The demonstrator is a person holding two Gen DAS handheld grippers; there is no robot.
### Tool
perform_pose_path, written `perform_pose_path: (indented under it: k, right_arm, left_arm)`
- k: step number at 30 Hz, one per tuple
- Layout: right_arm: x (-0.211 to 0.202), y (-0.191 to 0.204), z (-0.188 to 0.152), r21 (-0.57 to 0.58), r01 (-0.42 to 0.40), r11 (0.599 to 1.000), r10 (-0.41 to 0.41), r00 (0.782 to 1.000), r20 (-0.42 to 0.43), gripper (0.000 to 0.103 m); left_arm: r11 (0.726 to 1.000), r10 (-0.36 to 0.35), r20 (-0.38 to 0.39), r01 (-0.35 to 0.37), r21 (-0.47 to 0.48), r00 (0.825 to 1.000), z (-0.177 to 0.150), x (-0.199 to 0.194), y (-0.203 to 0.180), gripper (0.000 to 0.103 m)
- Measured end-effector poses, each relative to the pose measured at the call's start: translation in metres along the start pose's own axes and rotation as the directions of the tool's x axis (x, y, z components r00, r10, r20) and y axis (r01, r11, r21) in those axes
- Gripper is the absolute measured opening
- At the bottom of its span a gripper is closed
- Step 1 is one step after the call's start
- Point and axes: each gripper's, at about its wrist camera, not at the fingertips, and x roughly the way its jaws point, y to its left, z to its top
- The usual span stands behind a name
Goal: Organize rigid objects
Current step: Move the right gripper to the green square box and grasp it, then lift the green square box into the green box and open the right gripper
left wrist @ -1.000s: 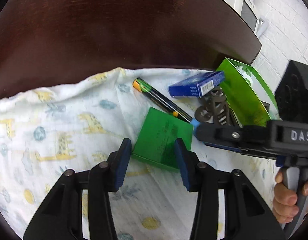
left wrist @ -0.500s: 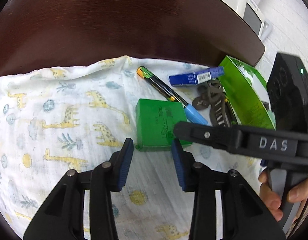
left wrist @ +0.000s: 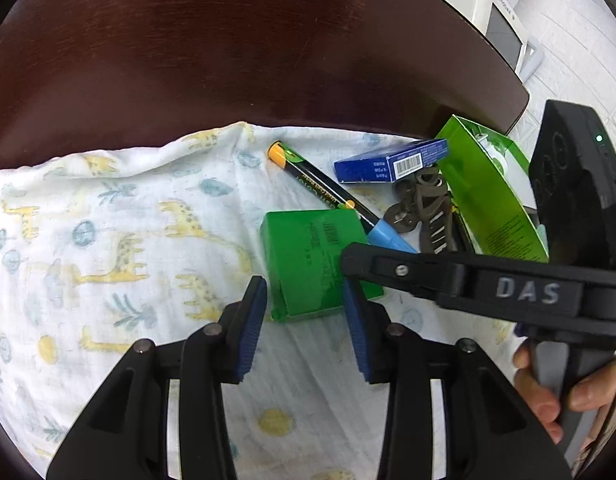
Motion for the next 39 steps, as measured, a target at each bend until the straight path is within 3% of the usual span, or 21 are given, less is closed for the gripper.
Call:
perform_pose_path:
  k: [3,7,13,22,29,39]
  right_arm:
    - [0.003,-0.001,0.004,0.019,-0.007,1.0,0.007,1.0,-0.001,0.029]
    - [-0.003,0.005,0.001,-0.045,0.014,0.999,-0.014,1.0,0.001,0.029]
    - [-0.02,0.01,-0.005,-0.062,-0.03,0.998,0.031,0.999,0.01,0.029]
    - [-0.091,0.004,-0.009,-0.109,-0.058,0.992,0.073,0.987,0.141,0.029]
    - [-0.155,-0.037,-0.003,-0.068,-0.051,0.996,0.067,0.963,0.262,0.029]
    - [-0.215,-0.138,0.002,0.083,-0.04,0.996,0.007,0.933,0.361,0.029]
  left_arm:
    - [1.0,-0.004,0.003,0.004,0.022,1.0,0.0,0.001,-0.005,0.032]
    - [0.999,0.007,0.01,-0.007,0.045,1.0,-0.004,-0.003,-0.014,0.032]
    - [0.997,0.019,0.049,-0.023,0.075,0.999,-0.007,-0.027,-0.029,0.032]
    - [0.982,0.002,0.13,-0.027,0.189,0.991,0.007,-0.061,-0.089,0.032]
    - [0.953,-0.047,0.14,0.002,0.302,0.989,0.027,-0.042,-0.168,0.032]
    - [0.904,-0.093,0.05,0.063,0.422,0.994,0.043,0.018,-0.268,0.032]
